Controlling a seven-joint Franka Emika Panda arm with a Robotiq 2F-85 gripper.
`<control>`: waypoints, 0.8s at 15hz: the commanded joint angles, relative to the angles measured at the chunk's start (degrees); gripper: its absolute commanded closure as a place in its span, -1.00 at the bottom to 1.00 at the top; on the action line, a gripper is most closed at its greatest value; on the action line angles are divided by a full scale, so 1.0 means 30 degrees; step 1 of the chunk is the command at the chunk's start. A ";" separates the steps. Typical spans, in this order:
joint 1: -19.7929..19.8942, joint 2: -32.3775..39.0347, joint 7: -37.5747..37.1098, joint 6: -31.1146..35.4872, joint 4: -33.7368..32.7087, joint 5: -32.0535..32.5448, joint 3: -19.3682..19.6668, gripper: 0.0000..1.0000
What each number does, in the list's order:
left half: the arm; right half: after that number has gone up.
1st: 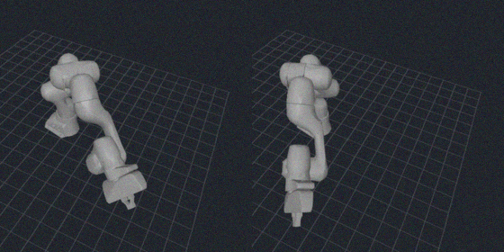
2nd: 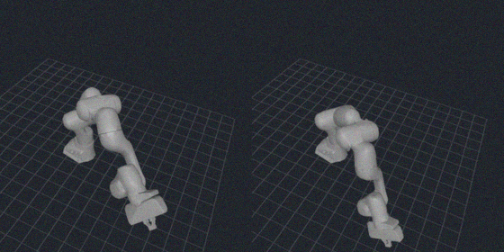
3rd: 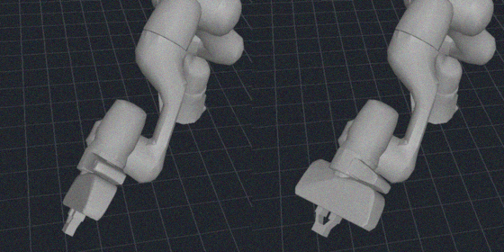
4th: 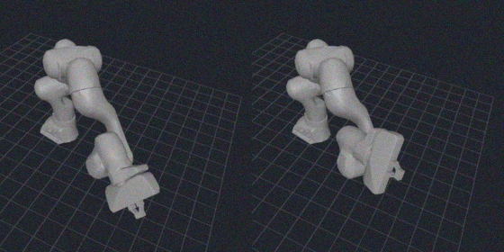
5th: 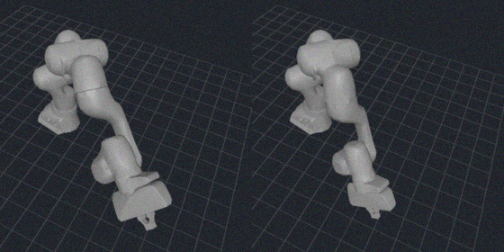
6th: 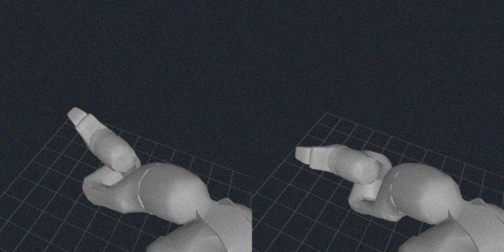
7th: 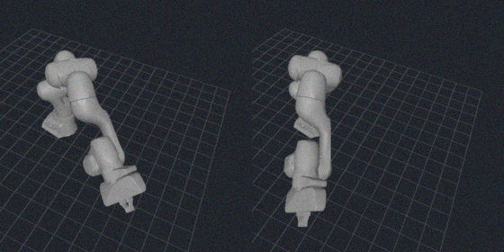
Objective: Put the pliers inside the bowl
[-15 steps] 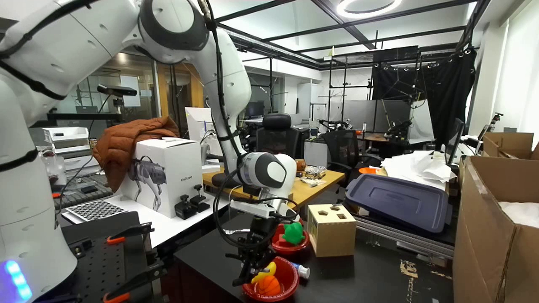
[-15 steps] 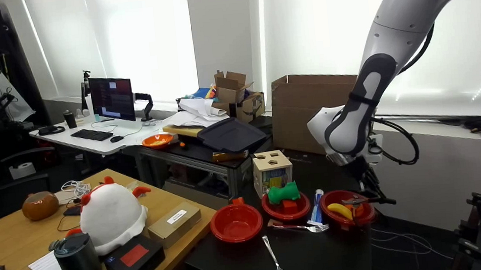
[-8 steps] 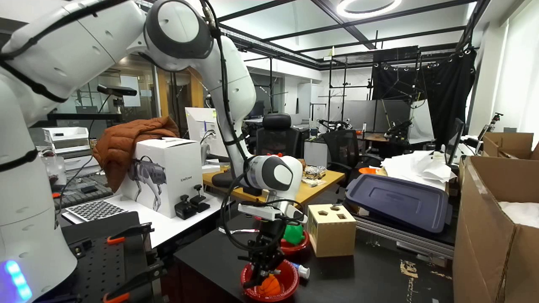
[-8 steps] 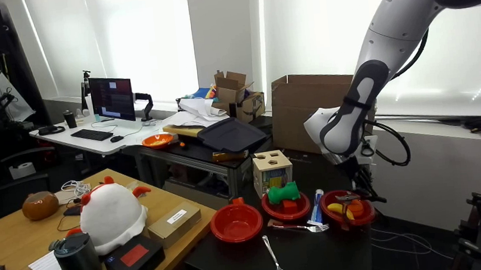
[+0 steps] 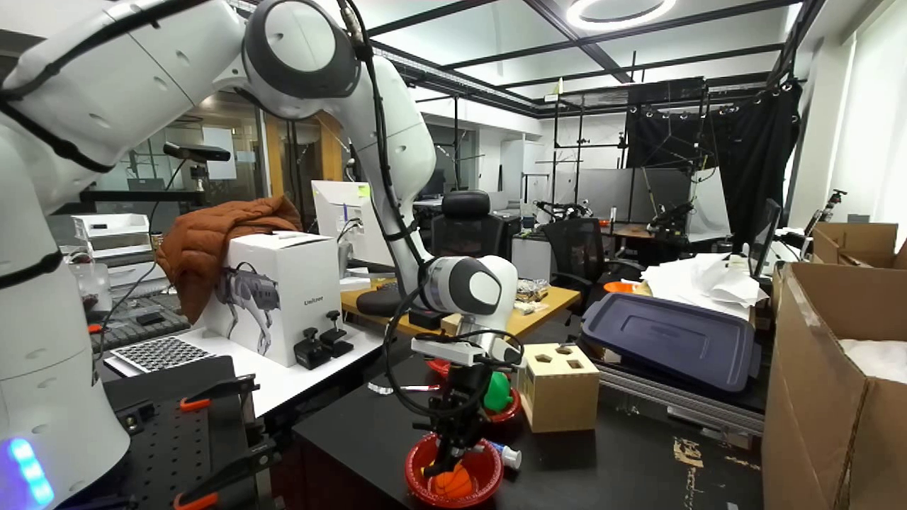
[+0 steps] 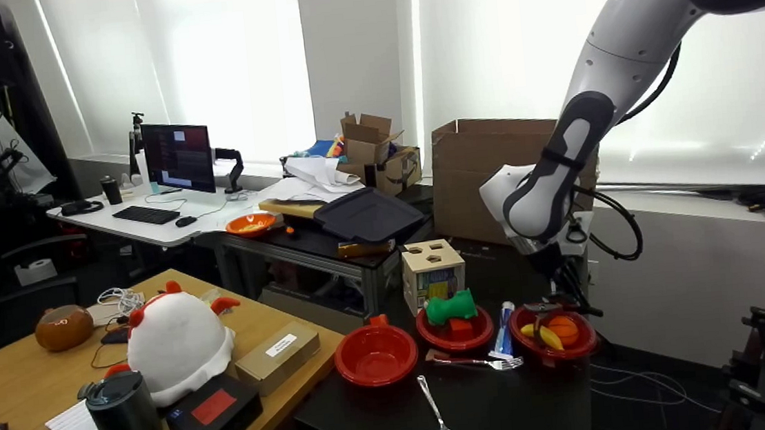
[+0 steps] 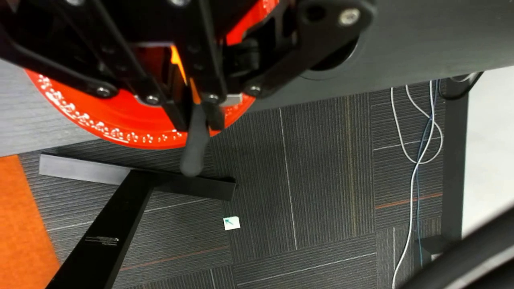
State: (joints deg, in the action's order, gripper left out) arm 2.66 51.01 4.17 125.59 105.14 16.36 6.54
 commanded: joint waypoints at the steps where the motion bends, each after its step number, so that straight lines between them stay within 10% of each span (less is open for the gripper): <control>1: 0.0237 0.0043 0.0648 -0.0491 -0.0256 -0.0343 -0.0419 0.92; 10: 0.0612 0.0217 0.0275 -0.0640 -0.0581 -0.0432 -0.0051 0.92; 11: 0.0681 0.0181 0.0505 -0.0582 -0.0517 -0.0336 -0.0111 0.61; 12: 0.0837 0.0151 0.0804 -0.0663 -0.0507 -0.0427 -0.0273 0.91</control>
State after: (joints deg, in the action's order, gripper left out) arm 4.51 52.00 4.38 125.46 104.19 16.09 6.20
